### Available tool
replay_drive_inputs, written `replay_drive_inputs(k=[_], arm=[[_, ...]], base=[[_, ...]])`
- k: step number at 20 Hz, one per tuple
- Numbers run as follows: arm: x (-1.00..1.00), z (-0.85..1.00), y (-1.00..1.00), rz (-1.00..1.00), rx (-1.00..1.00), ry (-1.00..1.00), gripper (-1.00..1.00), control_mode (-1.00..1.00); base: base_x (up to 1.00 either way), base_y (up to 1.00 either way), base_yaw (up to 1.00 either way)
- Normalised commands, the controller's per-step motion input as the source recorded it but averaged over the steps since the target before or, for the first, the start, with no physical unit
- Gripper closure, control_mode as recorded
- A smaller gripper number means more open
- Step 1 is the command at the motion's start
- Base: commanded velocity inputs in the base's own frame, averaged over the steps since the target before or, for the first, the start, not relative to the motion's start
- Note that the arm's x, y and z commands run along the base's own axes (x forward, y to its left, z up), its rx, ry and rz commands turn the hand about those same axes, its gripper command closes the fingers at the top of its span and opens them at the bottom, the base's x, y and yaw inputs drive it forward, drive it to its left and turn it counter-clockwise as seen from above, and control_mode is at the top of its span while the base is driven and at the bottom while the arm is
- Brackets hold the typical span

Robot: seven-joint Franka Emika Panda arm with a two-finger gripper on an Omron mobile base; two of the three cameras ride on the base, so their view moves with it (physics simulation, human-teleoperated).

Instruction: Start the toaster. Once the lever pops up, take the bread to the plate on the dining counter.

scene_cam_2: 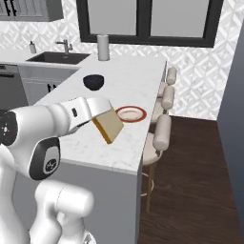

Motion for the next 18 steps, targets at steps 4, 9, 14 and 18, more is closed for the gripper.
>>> replay_drive_inputs(k=[4, 9, 14, 18], arm=[[0.0, 0.0, 0.0, 0.0, 0.0, 0.0, 1.0, 1.0], [0.49, 0.11, -0.23, 0.15, 0.33, 0.03, 1.0, -1.0], [1.0, 0.02, -0.01, 0.41, 0.55, 0.11, 1.0, -1.0], [1.0, 0.0, 0.0, 0.38, 0.53, 0.09, 1.0, -1.0]], base=[[0.0, -0.13, 0.08], [0.08, -0.11, 0.05], [0.0, 0.0, 0.0], [0.0, 0.0, 0.0]])
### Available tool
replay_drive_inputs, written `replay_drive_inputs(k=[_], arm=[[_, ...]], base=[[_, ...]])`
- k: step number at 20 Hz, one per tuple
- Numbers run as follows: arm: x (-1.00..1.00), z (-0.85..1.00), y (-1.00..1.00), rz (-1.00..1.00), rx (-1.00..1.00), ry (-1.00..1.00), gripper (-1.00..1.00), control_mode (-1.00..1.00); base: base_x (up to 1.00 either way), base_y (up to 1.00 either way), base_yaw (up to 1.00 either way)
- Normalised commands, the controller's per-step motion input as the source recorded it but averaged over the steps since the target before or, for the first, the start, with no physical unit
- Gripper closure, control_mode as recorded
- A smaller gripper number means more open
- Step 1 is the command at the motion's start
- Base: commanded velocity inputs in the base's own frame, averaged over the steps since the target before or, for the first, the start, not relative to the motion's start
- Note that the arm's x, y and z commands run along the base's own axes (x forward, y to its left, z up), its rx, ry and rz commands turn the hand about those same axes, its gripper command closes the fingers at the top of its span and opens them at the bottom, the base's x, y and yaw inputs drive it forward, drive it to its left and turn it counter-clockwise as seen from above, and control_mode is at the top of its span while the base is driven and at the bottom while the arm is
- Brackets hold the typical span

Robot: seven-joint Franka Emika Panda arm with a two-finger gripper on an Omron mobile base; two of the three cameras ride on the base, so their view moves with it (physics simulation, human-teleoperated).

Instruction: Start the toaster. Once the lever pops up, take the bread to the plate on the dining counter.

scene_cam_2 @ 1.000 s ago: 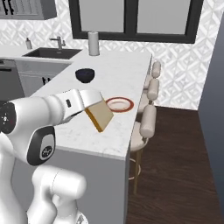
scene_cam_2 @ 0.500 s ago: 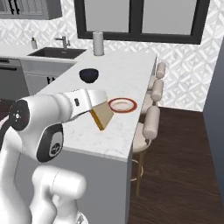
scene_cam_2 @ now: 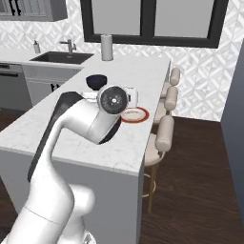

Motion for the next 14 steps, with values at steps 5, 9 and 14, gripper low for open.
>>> replay_drive_inputs(k=[5, 9, 14], arm=[[1.0, -0.23, 0.0, 0.22, 0.34, 0.25, 1.0, -1.0], [1.0, -0.32, 0.0, 0.15, 0.17, 0.28, 1.0, -1.0], [1.0, -0.62, 0.0, 0.01, 0.02, 0.12, 1.0, -1.0]], base=[[0.0, 0.0, 0.0], [0.0, 0.0, 0.0], [0.0, 0.0, 0.0]])
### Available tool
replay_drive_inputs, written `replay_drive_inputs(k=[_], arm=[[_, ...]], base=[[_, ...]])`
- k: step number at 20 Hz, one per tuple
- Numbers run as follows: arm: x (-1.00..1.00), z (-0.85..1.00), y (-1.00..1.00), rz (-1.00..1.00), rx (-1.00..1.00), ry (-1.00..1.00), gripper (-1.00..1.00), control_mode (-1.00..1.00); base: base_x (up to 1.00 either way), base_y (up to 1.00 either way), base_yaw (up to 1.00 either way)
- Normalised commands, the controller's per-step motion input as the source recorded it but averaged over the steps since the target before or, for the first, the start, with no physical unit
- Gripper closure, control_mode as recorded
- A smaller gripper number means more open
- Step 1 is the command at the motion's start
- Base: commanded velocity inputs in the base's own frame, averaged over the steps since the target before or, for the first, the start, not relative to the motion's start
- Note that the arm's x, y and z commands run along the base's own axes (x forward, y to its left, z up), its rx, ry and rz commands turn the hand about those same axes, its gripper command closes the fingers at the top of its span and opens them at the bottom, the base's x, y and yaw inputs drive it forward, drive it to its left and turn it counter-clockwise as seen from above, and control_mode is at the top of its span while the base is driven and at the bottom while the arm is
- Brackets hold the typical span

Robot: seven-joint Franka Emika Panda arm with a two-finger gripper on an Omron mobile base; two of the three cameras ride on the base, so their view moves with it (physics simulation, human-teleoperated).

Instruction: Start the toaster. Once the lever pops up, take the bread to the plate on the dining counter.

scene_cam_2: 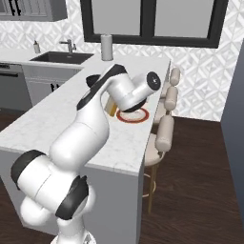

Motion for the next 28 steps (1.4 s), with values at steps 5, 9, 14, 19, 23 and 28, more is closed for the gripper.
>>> replay_drive_inputs(k=[5, 9, 14, 19, 23, 28], arm=[[0.88, -0.71, 0.0, 0.0, 0.0, 0.0, 1.0, -1.0], [0.7, -0.4, 0.0, 0.0, 0.02, -0.04, 1.0, -1.0], [0.55, -0.21, 0.0, 0.0, 0.02, -0.01, 1.0, -1.0], [0.16, -0.27, 0.01, 0.0, 0.0, -0.03, 1.0, -1.0], [0.01, -0.16, 0.0, 0.0, 0.0, -0.05, 1.0, -1.0], [0.02, 0.0, 0.26, 0.0, 0.0, -0.02, 1.0, -1.0]], base=[[0.0, 0.0, 0.0], [0.0, 0.0, 0.0], [0.0, 0.0, 0.0], [0.0, 0.0, 0.0], [0.0, 0.0, 0.0], [0.0, 0.0, 0.0]])
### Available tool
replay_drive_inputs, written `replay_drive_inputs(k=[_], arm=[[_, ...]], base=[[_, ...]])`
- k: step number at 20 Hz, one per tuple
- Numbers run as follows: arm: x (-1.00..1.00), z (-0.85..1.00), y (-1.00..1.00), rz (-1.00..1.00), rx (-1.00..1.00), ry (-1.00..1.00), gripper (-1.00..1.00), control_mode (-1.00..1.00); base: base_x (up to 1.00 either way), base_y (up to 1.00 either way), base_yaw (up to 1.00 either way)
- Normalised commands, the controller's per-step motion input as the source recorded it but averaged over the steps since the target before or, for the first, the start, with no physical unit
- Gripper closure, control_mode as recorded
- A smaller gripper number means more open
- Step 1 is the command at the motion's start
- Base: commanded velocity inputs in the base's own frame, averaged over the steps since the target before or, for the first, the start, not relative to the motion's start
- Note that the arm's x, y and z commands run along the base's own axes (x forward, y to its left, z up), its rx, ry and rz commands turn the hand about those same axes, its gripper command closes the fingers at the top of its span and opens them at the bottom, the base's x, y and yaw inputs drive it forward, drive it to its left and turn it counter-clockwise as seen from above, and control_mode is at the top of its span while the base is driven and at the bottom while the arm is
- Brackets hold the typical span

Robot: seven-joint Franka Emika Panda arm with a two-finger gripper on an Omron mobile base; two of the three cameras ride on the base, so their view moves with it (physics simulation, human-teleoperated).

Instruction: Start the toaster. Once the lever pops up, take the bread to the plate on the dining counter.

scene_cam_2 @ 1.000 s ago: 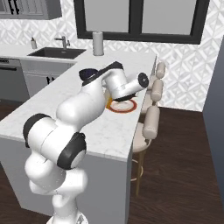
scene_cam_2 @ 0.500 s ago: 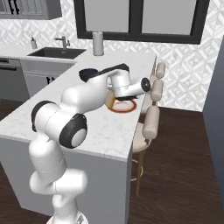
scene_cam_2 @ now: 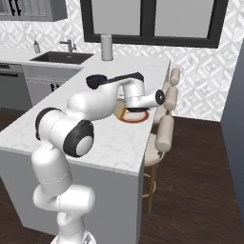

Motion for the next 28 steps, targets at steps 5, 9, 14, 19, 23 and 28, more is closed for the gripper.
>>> replay_drive_inputs(k=[5, 9, 14, 19, 23, 28], arm=[[0.08, -0.02, 0.5, 0.0, -0.06, 0.0, 1.0, -1.0], [0.48, -0.09, 0.08, 0.0, -0.04, 0.0, 1.0, -1.0], [0.62, -0.09, -0.29, 0.0, 0.0, 0.0, 1.0, -1.0], [0.41, -0.24, -0.42, 0.0, 0.0, 0.0, 1.0, -1.0], [0.09, -0.52, -0.05, 0.0, 0.0, 0.0, 1.0, -1.0], [0.04, -0.17, 0.02, 0.0, 0.0, 0.0, 1.0, -1.0]], base=[[0.0, 0.0, 0.0], [0.0, 0.0, 0.0], [0.0, 0.0, 0.0], [0.0, 0.0, 0.0], [0.0, 0.0, 0.0], [0.0, 0.0, 0.0]])
